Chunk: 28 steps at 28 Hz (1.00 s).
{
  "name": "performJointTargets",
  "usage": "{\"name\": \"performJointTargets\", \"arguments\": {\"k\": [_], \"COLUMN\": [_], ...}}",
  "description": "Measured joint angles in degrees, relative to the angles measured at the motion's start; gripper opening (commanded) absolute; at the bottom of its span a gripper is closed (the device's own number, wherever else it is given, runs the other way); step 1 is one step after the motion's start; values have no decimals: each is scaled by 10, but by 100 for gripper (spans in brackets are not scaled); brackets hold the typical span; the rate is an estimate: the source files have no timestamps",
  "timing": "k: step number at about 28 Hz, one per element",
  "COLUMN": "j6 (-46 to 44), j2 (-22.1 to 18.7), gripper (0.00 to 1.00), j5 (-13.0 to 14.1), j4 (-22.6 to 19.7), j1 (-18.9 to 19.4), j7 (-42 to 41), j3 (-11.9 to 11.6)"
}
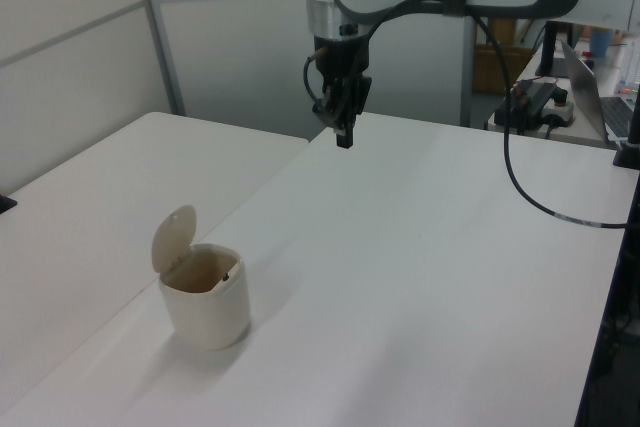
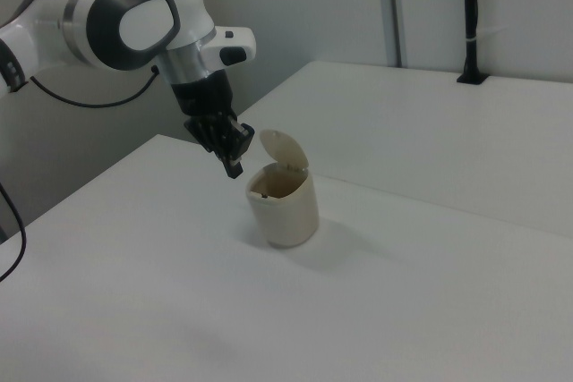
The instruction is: Open the trash can
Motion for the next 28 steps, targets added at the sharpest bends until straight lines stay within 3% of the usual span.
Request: {"name": "performJointTargets", "arguments": {"k": [4, 6, 7, 8, 9, 10, 28], "j6": [-1, -1, -1, -1, -1, -1, -1], "j2": [-16, -24, -26, -28, -29, -29, -27], "gripper": [0, 11, 22, 42, 75, 100, 100], "j5": [0, 0, 0, 0, 0, 0, 0], "j4": [-9, -16, -18, -19, -21, -22, -29], "j1": [-7, -8, -8, -8, -8, -8, -7], "j7": [-9, -11, -11, -11, -11, -11, -12], "j3": [0, -1, -1, -1, -1, -1, 1]}}
